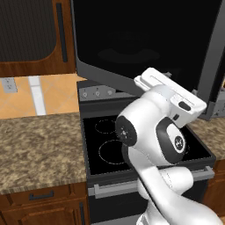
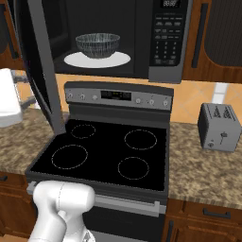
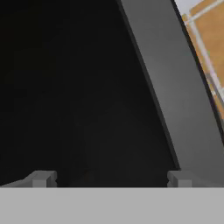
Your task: Open the microwave, place the bowl with waffle inside the microwave, then close the microwave door and turn it on.
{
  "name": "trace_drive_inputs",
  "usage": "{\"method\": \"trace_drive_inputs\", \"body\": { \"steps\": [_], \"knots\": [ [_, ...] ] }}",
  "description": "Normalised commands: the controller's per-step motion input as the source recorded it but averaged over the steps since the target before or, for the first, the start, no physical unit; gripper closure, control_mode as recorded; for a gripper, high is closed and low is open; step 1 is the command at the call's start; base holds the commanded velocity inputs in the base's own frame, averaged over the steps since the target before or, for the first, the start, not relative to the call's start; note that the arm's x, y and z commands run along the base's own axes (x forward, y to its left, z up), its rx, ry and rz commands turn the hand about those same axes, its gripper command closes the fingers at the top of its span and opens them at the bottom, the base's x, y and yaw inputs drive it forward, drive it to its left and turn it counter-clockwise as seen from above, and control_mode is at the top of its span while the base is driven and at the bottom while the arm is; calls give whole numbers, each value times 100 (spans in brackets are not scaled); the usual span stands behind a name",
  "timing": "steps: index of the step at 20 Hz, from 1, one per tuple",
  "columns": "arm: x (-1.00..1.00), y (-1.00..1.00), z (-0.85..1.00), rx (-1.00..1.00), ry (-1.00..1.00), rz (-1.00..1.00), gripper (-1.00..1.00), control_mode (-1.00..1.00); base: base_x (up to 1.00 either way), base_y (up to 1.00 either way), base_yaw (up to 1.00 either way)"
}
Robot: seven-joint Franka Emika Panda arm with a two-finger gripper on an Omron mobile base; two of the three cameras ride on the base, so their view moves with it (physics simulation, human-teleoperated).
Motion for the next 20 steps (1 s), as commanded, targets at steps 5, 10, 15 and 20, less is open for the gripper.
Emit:
{"method": "trace_drive_inputs", "body": {
  "steps": [5, 10, 15, 20],
  "knots": [
    [60, -32, 0, 9, 0, 35, -100, -100, 0, 0, 0],
    [68, -26, 0, 10, 3, 35, -100, -100, 0, 0, 0],
    [62, -12, 0, 7, 4, 31, -100, -100, 0, 0, 0],
    [71, 0, 0, 5, 8, 21, -100, -100, 0, 0, 0]
  ]
}}
